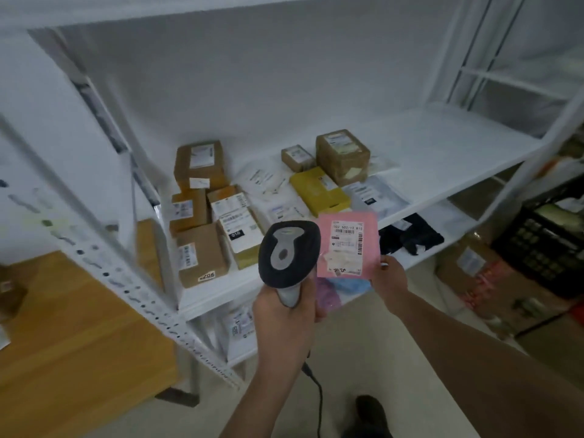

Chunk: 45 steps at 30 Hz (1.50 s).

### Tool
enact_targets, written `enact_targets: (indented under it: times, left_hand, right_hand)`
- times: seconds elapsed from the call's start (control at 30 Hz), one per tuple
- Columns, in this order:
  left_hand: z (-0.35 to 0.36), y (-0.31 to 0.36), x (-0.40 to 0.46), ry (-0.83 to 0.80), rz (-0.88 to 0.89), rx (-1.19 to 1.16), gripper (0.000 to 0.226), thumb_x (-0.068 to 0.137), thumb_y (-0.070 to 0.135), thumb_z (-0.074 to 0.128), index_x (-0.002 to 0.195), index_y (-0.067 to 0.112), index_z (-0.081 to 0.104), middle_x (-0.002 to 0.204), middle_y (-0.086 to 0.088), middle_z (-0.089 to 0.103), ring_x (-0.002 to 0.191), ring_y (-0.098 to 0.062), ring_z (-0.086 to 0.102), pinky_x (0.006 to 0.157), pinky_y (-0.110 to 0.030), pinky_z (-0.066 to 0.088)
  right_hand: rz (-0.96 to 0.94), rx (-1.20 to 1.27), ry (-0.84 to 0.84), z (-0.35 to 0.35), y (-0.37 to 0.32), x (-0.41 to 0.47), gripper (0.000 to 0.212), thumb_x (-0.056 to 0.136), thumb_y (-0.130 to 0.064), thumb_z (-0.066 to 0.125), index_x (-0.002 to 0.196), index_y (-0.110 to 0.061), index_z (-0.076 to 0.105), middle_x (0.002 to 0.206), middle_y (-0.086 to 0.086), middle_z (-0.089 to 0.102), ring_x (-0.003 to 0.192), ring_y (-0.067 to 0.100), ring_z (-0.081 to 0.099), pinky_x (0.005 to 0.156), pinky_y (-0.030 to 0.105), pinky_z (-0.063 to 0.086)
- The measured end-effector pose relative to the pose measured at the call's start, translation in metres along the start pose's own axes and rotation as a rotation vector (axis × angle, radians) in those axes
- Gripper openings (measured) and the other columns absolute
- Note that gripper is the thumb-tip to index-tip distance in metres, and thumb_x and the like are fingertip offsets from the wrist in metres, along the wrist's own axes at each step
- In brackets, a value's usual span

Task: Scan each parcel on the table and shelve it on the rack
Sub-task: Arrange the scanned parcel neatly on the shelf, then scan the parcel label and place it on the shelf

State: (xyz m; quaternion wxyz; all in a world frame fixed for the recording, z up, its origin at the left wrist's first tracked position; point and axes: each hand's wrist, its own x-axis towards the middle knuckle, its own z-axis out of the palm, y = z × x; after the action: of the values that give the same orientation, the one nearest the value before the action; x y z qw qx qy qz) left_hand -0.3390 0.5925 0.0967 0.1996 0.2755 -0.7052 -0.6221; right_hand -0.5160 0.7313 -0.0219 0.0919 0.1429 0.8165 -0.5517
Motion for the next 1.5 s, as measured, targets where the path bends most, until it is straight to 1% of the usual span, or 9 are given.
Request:
enact_targets:
  times: [0.2,0.33,0.57,0.73,0.83,0.97,1.07,1.17,1.5]
  left_hand:
    - [0.129,0.01,0.053,0.043,-0.045,-0.029,0.037,0.094,0.01,0.061,0.062,-0.009,0.064,0.05,-0.012,0.063,0.042,-0.011,0.06,0.045,-0.015,0.046]
    - [0.196,0.023,0.087,0.012,-0.072,-0.014,0.031,0.093,0.009,0.062,0.073,-0.015,0.064,0.054,-0.018,0.064,0.039,-0.005,0.057,0.043,-0.01,0.043]
    - [0.265,0.032,0.136,-0.008,-0.074,0.077,0.029,0.091,0.011,0.065,0.071,-0.009,0.066,0.051,-0.01,0.066,0.043,-0.008,0.062,0.046,-0.01,0.046]
    - [0.294,0.028,0.16,-0.074,-0.091,0.094,0.029,0.09,0.013,0.066,0.07,-0.009,0.065,0.05,-0.009,0.066,0.044,-0.011,0.063,0.046,-0.01,0.046]
    - [0.303,0.02,0.171,-0.11,-0.085,0.131,0.032,0.09,0.013,0.066,0.065,-0.007,0.065,0.05,-0.007,0.066,0.045,-0.013,0.064,0.047,-0.012,0.047]
    - [0.311,0.017,0.18,-0.124,-0.076,0.166,0.033,0.091,0.013,0.066,0.062,-0.003,0.065,0.049,-0.003,0.066,0.045,-0.012,0.065,0.049,-0.013,0.049]
    - [0.32,0.016,0.186,-0.088,-0.096,0.168,0.032,0.09,0.013,0.066,0.064,-0.006,0.065,0.049,-0.005,0.066,0.044,-0.011,0.063,0.048,-0.011,0.048]
    - [0.336,0.016,0.191,-0.041,-0.114,0.16,0.03,0.09,0.013,0.067,0.068,-0.008,0.065,0.049,-0.005,0.066,0.043,-0.01,0.063,0.047,-0.012,0.047]
    - [0.391,0.01,0.185,0.198,-0.286,0.106,0.037,0.093,0.021,0.064,0.07,-0.008,0.065,0.052,-0.006,0.067,0.047,-0.012,0.066,0.046,-0.013,0.046]
  right_hand:
    - [-0.025,-0.02,0.055,-0.056,-0.014,0.135,0.027,0.096,-0.005,0.042,0.121,-0.003,0.051,0.104,0.009,0.058,0.091,0.024,0.054,0.07,0.032,0.044]
    - [-0.021,-0.024,0.102,-0.103,-0.028,0.216,0.026,0.096,-0.008,0.039,0.117,-0.003,0.053,0.105,0.012,0.063,0.076,0.017,0.056,0.056,0.026,0.043]
    - [0.035,-0.007,0.202,-0.127,-0.055,0.301,0.029,0.1,-0.007,0.035,0.119,-0.002,0.056,0.099,0.013,0.06,0.086,0.028,0.057,0.077,0.042,0.051]
    - [0.03,-0.096,0.123,-0.133,-0.056,0.338,0.033,0.098,-0.002,0.034,0.118,0.006,0.058,0.111,0.032,0.061,0.088,0.036,0.062,0.075,0.041,0.053]
    - [0.062,-0.231,0.145,-0.135,-0.05,0.359,0.04,0.098,-0.003,0.035,0.135,-0.001,0.048,0.13,0.025,0.051,0.104,0.038,0.059,0.088,0.047,0.054]
    - [-0.107,-0.698,0.186,-0.127,-0.043,0.373,0.052,0.098,-0.026,0.043,0.147,-0.017,0.031,0.144,0.014,0.029,0.127,0.038,0.033,0.098,0.048,0.042]
    - [-0.415,-0.888,-0.083,-0.113,-0.036,0.379,0.054,0.099,-0.043,0.039,0.149,-0.032,0.023,0.159,0.001,0.015,0.144,0.034,0.015,0.113,0.052,0.021]
    - [-0.504,-1.038,-0.259,-0.098,-0.026,0.397,0.055,0.101,-0.051,0.02,0.153,-0.04,0.008,0.164,-0.007,-0.007,0.149,0.028,-0.013,0.118,0.056,0.0]
    - [-0.582,-1.07,-0.304,-0.071,-0.046,0.435,0.057,0.1,-0.054,0.013,0.154,-0.039,0.001,0.163,-0.003,-0.01,0.149,0.028,-0.013,0.117,0.058,-0.004]
